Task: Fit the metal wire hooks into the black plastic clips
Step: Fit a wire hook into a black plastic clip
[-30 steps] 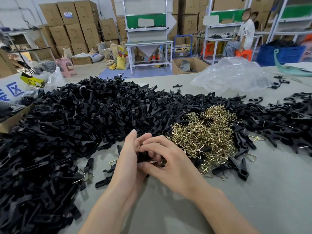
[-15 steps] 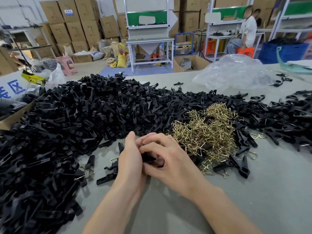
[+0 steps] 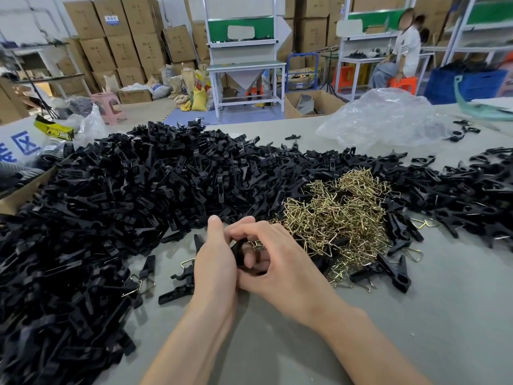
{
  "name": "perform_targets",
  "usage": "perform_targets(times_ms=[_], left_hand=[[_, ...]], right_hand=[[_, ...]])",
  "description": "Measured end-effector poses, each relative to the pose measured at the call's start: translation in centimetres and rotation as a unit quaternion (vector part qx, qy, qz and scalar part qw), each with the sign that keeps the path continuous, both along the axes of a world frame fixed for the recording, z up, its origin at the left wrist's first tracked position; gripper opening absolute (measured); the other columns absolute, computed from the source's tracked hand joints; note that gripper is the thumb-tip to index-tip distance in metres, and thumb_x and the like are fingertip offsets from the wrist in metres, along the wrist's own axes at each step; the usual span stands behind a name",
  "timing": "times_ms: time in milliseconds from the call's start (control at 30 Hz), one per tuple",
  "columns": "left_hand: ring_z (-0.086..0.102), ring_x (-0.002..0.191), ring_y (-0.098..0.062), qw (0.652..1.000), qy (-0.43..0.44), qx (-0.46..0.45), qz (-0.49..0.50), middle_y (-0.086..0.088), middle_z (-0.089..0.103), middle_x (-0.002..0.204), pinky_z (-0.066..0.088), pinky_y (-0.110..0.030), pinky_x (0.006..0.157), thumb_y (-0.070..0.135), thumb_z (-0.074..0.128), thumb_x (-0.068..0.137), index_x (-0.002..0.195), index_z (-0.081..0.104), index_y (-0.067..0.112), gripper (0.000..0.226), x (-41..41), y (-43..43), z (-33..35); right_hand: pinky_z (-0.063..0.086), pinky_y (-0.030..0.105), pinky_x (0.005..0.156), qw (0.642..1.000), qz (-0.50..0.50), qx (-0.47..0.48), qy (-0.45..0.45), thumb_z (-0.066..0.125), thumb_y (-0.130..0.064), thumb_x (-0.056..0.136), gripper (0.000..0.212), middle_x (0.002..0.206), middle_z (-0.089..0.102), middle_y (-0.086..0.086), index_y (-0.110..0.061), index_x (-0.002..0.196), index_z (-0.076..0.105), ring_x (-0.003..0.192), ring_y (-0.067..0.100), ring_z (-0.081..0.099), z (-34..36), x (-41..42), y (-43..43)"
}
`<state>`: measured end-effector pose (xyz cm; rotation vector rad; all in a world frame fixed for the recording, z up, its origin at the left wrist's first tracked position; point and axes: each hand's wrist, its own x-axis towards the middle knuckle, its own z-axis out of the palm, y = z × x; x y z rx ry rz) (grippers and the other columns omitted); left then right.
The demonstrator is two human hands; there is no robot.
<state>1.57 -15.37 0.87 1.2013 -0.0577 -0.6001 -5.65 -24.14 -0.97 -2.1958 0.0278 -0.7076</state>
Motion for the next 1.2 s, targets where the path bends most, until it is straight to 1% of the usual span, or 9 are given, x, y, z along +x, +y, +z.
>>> perform_targets(times_ms=[133, 300, 400, 567, 733, 900, 1000, 1100, 1200], left_hand=[[0.052, 0.05, -0.019, 0.998, 0.016, -0.036, -0.041, -0.005, 0.045, 0.055, 0.053, -0.032, 0.06, 0.064, 0.04, 0.096, 0.074, 0.077, 0.016, 0.065, -0.1, 0.1, 0.3], [0.074, 0.098, -0.033, 0.996, -0.025, -0.015, -0.08, -0.016, 0.076, 0.103, 0.06, -0.048, 0.087, 0.069, 0.033, 0.097, 0.105, 0.078, 0.019, 0.067, 0.3, 0.5, 0.4], [0.075, 0.092, -0.024, 0.988, -0.146, 0.026, -0.05, -0.009, 0.078, 0.097, 0.059, -0.046, 0.084, 0.069, 0.028, 0.098, 0.109, 0.074, 0.028, 0.063, -0.4, 0.6, 0.1], [0.066, 0.088, -0.001, 0.825, -0.528, 0.2, -0.036, 0.021, 0.07, 0.096, 0.052, -0.033, 0.075, 0.069, 0.014, 0.098, 0.119, 0.058, 0.04, 0.056, -0.8, 0.9, -1.8], [0.06, 0.068, 0.0, 0.822, -0.517, 0.237, -0.017, 0.025, 0.067, 0.093, 0.044, -0.031, 0.064, 0.067, 0.013, 0.099, 0.12, 0.056, 0.045, 0.052, -0.9, 1.0, -2.4], [0.06, 0.067, -0.001, 0.828, -0.494, 0.263, -0.013, 0.025, 0.067, 0.089, 0.044, -0.034, 0.062, 0.065, 0.019, 0.101, 0.111, 0.057, 0.047, 0.043, -1.2, 0.6, -2.2], [0.063, 0.081, -0.011, 0.802, -0.512, 0.307, -0.004, 0.013, 0.069, 0.096, 0.046, -0.038, 0.069, 0.047, 0.034, 0.102, 0.117, 0.061, 0.033, 0.034, -1.2, 0.2, -2.1], [0.059, 0.108, -0.035, 0.71, -0.544, 0.446, 0.026, -0.012, 0.066, 0.116, 0.043, -0.054, 0.097, 0.026, 0.057, 0.096, 0.123, 0.065, 0.016, 0.029, -0.9, 0.3, -2.4], [0.047, 0.128, -0.043, 0.656, -0.499, 0.564, 0.041, -0.02, 0.057, 0.133, 0.02, -0.057, 0.117, 0.039, 0.06, 0.093, 0.13, 0.062, 0.019, 0.043, 0.0, 1.1, -2.6]], right_hand=[[0.047, 0.029, 0.096, 0.999, -0.009, -0.034, -0.031, 0.067, -0.028, 0.082, 0.033, 0.123, 0.058, -0.023, -0.03, 0.115, 0.067, 0.11, 0.008, 0.053, 0.2, 0.0, 0.0], [0.048, 0.032, 0.094, 0.999, -0.027, -0.04, -0.01, 0.064, -0.045, 0.086, 0.031, 0.115, 0.058, -0.019, -0.032, 0.114, 0.067, 0.107, 0.009, 0.052, 0.0, 0.0, -0.3], [0.048, 0.026, 0.092, 0.998, -0.048, -0.021, -0.026, 0.064, -0.047, 0.089, 0.026, 0.112, 0.058, -0.02, -0.036, 0.113, 0.064, 0.107, 0.007, 0.052, -0.1, 0.0, -0.7], [0.048, 0.014, 0.077, 0.977, -0.089, 0.179, -0.073, 0.068, -0.044, 0.093, 0.015, 0.101, 0.068, -0.022, -0.039, 0.106, 0.065, 0.091, 0.003, 0.064, 0.5, -0.9, -1.7], [0.056, 0.02, 0.071, 0.884, -0.131, 0.418, -0.165, 0.067, -0.055, 0.082, 0.048, 0.093, 0.075, 0.0, -0.015, 0.107, 0.068, 0.079, 0.01, 0.068, 3.3, -4.6, -6.6], [0.057, 0.015, 0.067, 0.668, -0.148, 0.616, -0.39, 0.062, -0.051, 0.091, 0.069, 0.135, 0.061, 0.014, 0.001, 0.134, 0.05, 0.097, 0.012, 0.075, 10.8, -11.9, -17.2], [0.059, 0.024, 0.085, 0.706, -0.14, 0.617, -0.318, 0.058, -0.051, 0.093, 0.079, 0.138, 0.058, 0.015, 0.002, 0.147, 0.037, 0.113, 0.02, 0.069, 10.5, -12.8, -17.8], [0.061, 0.03, 0.083, 0.776, -0.11, 0.579, -0.222, 0.061, -0.04, 0.094, 0.051, 0.112, 0.073, 0.012, -0.005, 0.13, 0.055, 0.098, 0.021, 0.074, 7.5, -10.8, -13.8], [0.059, 0.027, 0.082, 0.88, -0.12, 0.448, -0.103, 0.053, -0.038, 0.104, 0.027, 0.103, 0.076, -0.002, -0.025, 0.127, 0.058, 0.093, 0.017, 0.073, 4.6, -7.5, -8.5]])
